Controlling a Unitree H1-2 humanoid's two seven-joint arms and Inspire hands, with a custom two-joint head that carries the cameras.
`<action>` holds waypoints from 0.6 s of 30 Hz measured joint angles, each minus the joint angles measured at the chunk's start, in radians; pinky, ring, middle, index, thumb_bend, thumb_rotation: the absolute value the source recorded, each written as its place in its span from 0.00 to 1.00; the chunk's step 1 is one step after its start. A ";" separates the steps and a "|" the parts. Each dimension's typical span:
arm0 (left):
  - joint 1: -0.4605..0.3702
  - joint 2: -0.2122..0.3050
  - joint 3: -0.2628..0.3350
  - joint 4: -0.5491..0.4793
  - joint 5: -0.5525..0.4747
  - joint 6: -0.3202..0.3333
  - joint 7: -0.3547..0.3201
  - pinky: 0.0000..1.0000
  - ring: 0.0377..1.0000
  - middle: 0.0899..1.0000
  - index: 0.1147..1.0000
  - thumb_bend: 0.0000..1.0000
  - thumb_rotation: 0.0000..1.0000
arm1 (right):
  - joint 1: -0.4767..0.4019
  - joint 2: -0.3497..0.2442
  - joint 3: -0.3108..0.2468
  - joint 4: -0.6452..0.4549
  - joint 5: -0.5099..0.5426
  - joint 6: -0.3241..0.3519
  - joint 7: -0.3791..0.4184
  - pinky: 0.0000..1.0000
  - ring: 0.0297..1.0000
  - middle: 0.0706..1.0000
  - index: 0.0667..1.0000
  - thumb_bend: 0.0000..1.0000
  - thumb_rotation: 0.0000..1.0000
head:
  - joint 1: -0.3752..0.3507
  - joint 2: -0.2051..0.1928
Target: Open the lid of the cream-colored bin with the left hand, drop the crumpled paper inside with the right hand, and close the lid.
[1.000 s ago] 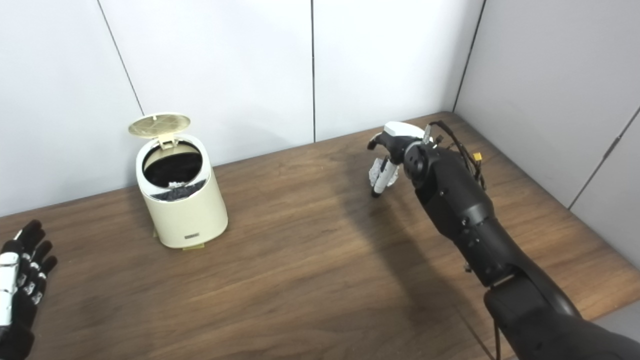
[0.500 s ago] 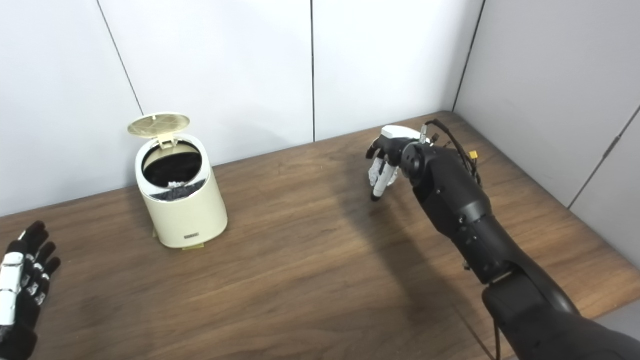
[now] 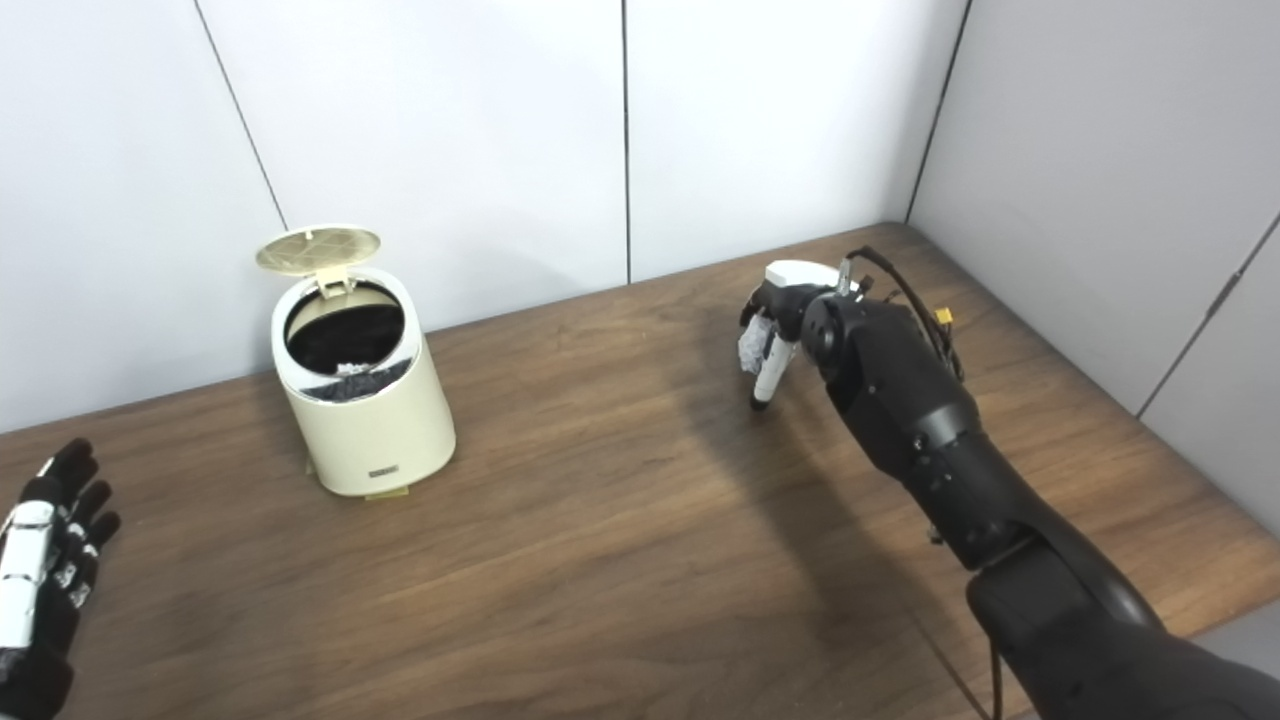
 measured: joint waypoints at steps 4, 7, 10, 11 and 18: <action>0.000 0.006 0.000 0.000 0.002 0.006 0.000 1.00 1.00 1.00 1.00 0.40 0.84 | 0.001 -0.012 0.000 0.010 -0.011 0.000 -0.001 0.70 0.78 0.81 0.79 0.84 0.08 | 0.000 0.000; -0.001 0.010 -0.004 -0.002 0.009 0.023 0.001 1.00 1.00 1.00 1.00 0.39 0.85 | 0.001 -0.012 0.001 0.011 -0.015 0.000 -0.004 0.71 0.78 0.81 0.78 0.84 0.09 | 0.006 0.009; -0.001 0.014 -0.012 -0.008 0.025 0.040 0.001 1.00 1.00 1.00 1.00 0.36 0.85 | 0.001 -0.013 0.003 0.010 -0.021 0.000 -0.005 0.74 0.79 0.81 0.78 0.85 0.09 | 0.005 0.009; -0.001 0.015 -0.011 -0.012 0.029 0.043 0.001 1.00 1.00 1.00 1.00 0.36 0.85 | 0.001 -0.013 0.004 0.010 -0.021 0.000 -0.007 0.74 0.79 0.81 0.78 0.85 0.09 | 0.005 0.009; -0.002 0.016 -0.013 -0.017 0.036 0.042 -0.001 1.00 1.00 1.00 1.00 0.32 0.87 | 0.002 -0.009 -0.037 0.008 0.016 0.000 -0.024 0.80 0.78 0.79 0.76 0.85 0.08 | 0.012 0.011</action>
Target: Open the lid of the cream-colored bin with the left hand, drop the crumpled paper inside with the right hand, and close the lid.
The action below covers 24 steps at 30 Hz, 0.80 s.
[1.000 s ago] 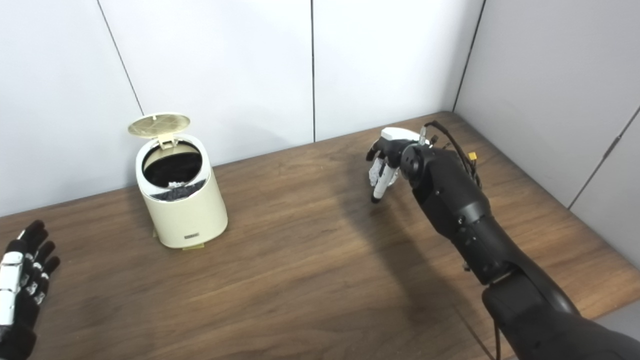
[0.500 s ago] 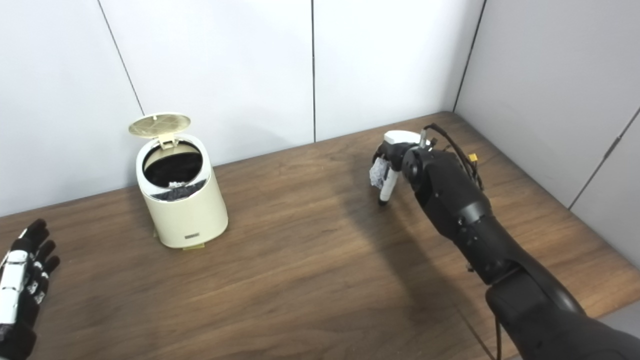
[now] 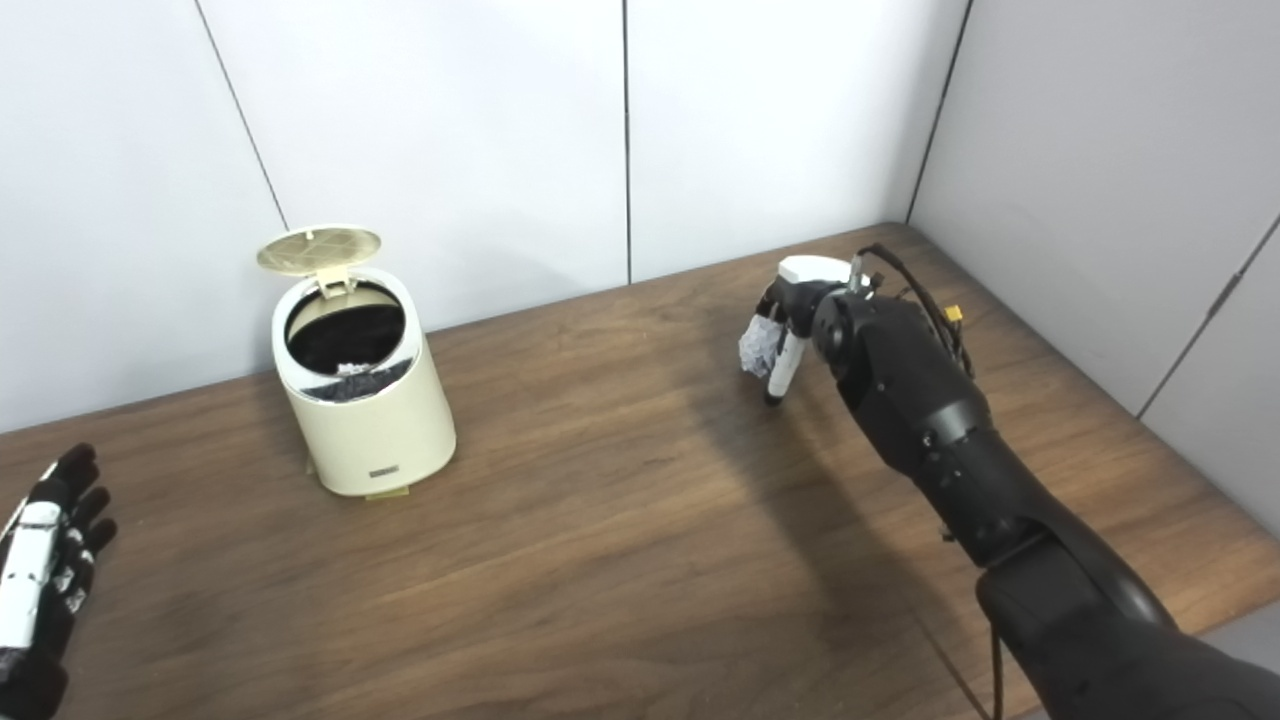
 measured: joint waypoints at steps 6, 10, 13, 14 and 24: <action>0.000 0.000 -0.006 0.000 0.003 -0.001 -0.001 1.00 1.00 1.00 1.00 0.31 0.87 | 0.016 0.036 -0.132 -0.001 0.058 0.000 -0.030 0.76 0.82 0.82 0.79 0.87 0.14 | 0.005 0.000; 0.000 0.000 -0.009 0.000 0.007 -0.001 0.001 1.00 1.00 1.00 1.00 0.32 0.86 | 0.025 0.099 -0.233 0.000 0.062 0.001 -0.042 0.79 0.84 0.83 0.82 0.89 0.15 | 0.003 0.002; 0.000 0.000 -0.015 0.000 0.008 0.000 0.000 1.00 1.00 1.00 1.00 0.32 0.86 | 0.025 0.136 -0.281 0.000 0.053 0.001 -0.064 0.78 0.84 0.82 0.82 0.88 0.16 | 0.003 0.002; 0.000 0.000 -0.015 -0.001 0.007 0.001 0.000 1.00 1.00 1.00 1.00 0.32 0.86 | 0.026 0.137 -0.275 0.000 0.045 0.001 -0.067 0.78 0.84 0.82 0.81 0.87 0.16 | 0.003 0.002; 0.000 0.006 -0.013 -0.002 0.007 0.007 -0.001 1.00 1.00 1.00 1.00 0.32 0.86 | 0.047 0.130 -0.257 -0.034 -0.067 0.001 0.002 0.83 0.88 0.89 0.82 0.88 0.13 | -0.002 0.008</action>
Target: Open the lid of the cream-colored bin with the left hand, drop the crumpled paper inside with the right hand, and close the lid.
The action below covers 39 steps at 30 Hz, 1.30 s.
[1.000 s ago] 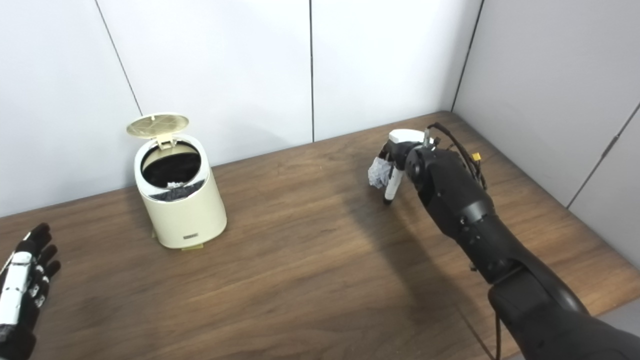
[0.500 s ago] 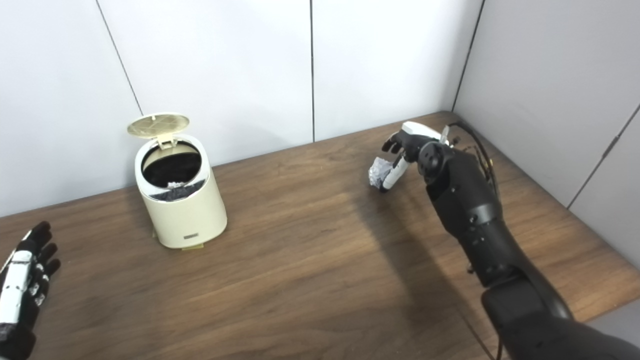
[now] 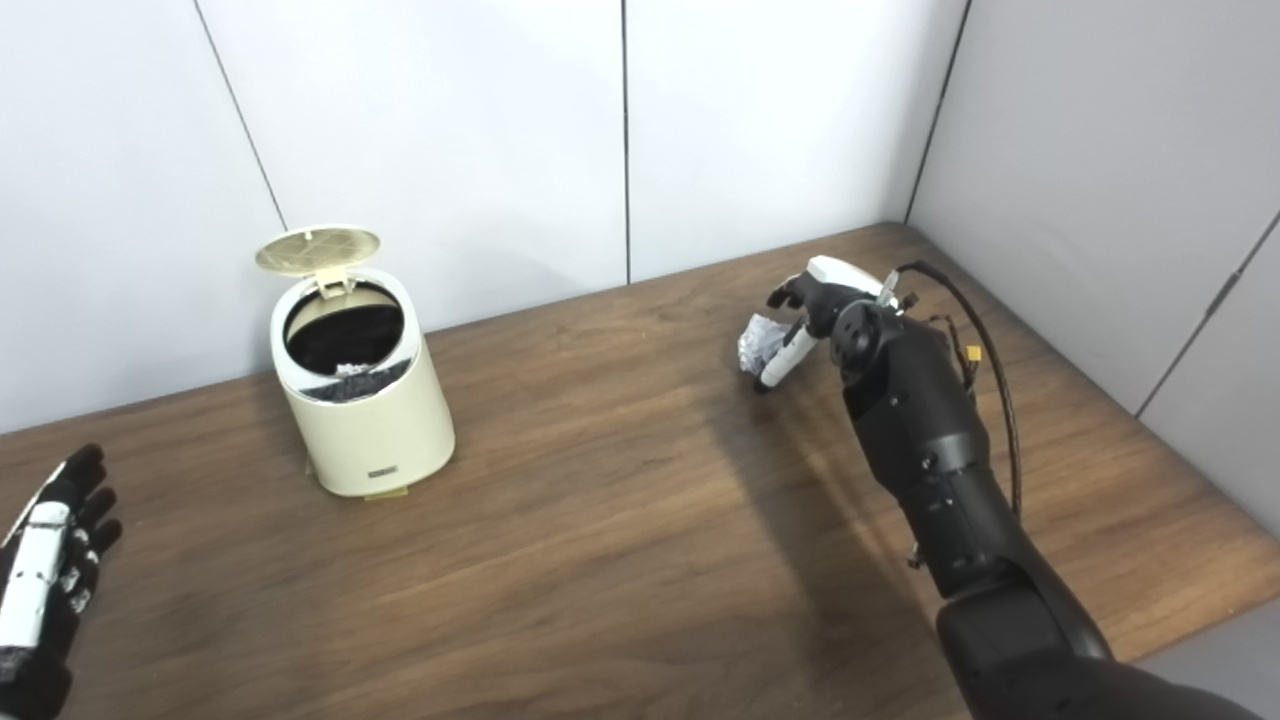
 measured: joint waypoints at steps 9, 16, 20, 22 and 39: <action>0.000 0.004 0.000 0.000 0.001 0.000 -0.001 1.00 1.00 1.00 1.00 0.32 0.85 | 0.000 0.033 0.027 -0.009 -0.133 0.000 0.034 0.71 0.79 0.82 0.81 0.89 0.16 | -0.002 0.008; 0.000 0.008 -0.001 0.000 0.001 0.000 -0.002 1.00 1.00 1.00 1.00 0.33 0.85 | 0.000 0.036 0.017 -0.008 -0.151 0.000 0.036 0.72 0.79 0.82 0.81 0.91 0.14 | -0.002 0.012; 0.000 0.008 -0.003 0.000 0.002 -0.001 -0.002 1.00 1.00 1.00 1.00 0.32 0.84 | 0.000 0.038 0.010 -0.008 -0.151 0.000 0.035 0.74 0.79 0.81 0.80 0.91 0.15 | 0.000 0.014; 0.000 0.008 -0.003 0.000 0.003 -0.001 -0.002 1.00 1.00 1.00 1.00 0.33 0.83 | 0.000 0.041 0.006 -0.009 -0.151 0.000 0.035 0.74 0.79 0.81 0.81 0.91 0.15 | 0.000 0.015; 0.000 0.008 -0.020 0.001 0.037 -0.001 -0.002 1.00 1.00 1.00 1.00 0.33 0.78 | 0.014 0.042 0.033 -0.001 -0.127 0.000 -0.100 0.84 0.69 0.63 0.49 0.58 0.11 | 0.002 0.023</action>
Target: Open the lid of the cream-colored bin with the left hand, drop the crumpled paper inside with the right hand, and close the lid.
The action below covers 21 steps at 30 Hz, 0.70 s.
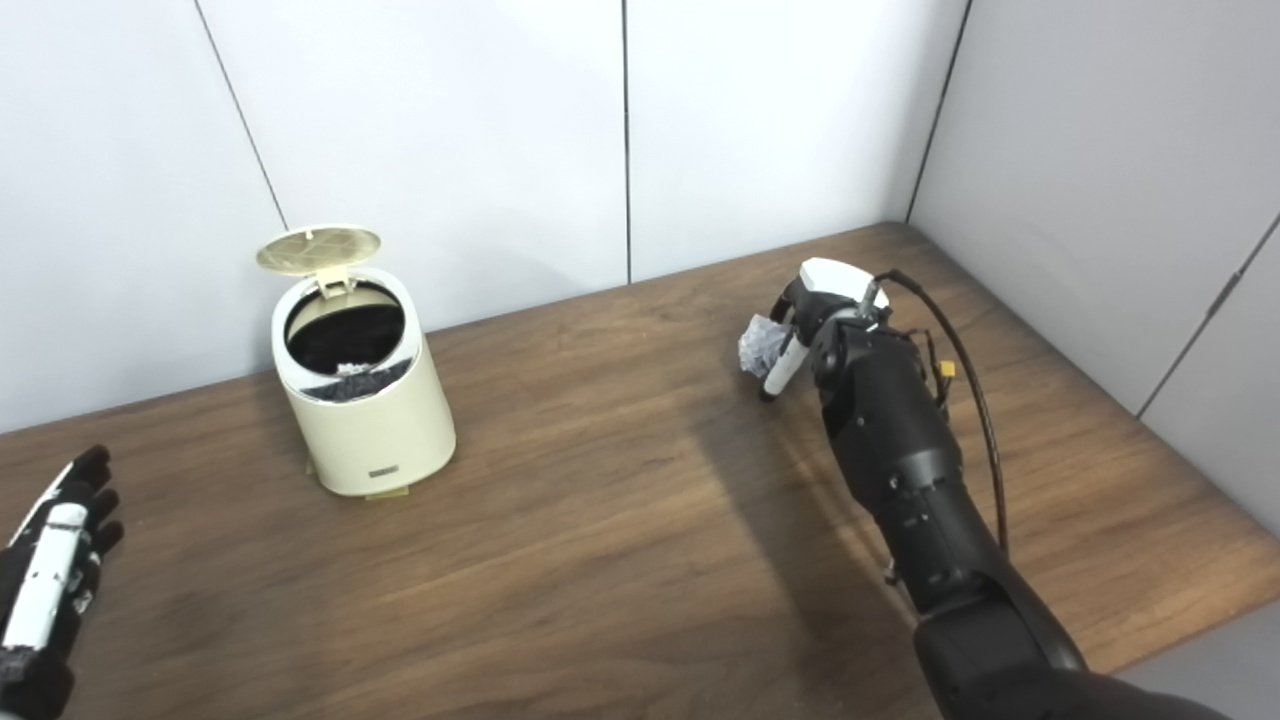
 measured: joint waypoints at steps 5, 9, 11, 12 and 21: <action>0.000 0.000 0.000 0.000 0.001 0.005 0.001 1.00 1.00 1.00 1.00 0.31 0.76 | 0.021 -0.001 0.026 0.000 0.042 0.000 -0.093 0.99 0.61 0.51 0.42 0.52 0.02 | -0.003 0.002; 0.000 0.000 -0.004 0.000 0.010 0.007 0.002 1.00 1.00 1.00 1.00 0.32 0.76 | 0.026 -0.009 0.051 0.000 0.088 0.000 -0.141 1.00 0.58 0.47 0.43 0.53 0.00 | -0.005 0.003; 0.000 0.000 -0.005 0.000 0.018 0.007 0.001 1.00 1.00 1.00 1.00 0.32 0.77 | 0.026 -0.018 0.062 0.000 0.101 0.000 -0.157 1.00 0.59 0.48 0.42 0.53 0.00 | -0.003 0.005; 0.000 0.000 -0.005 0.000 0.020 0.007 0.001 1.00 1.00 1.00 1.00 0.33 0.76 | 0.026 -0.022 0.064 -0.001 0.110 0.000 -0.165 1.00 0.59 0.47 0.43 0.53 0.00 | -0.002 0.003; 0.000 -0.002 -0.014 -0.003 0.036 0.007 0.002 1.00 1.00 1.00 1.00 0.34 0.77 | 0.030 -0.048 0.092 -0.011 0.163 0.000 -0.195 1.00 0.60 0.46 0.43 0.53 0.00 | 0.006 0.005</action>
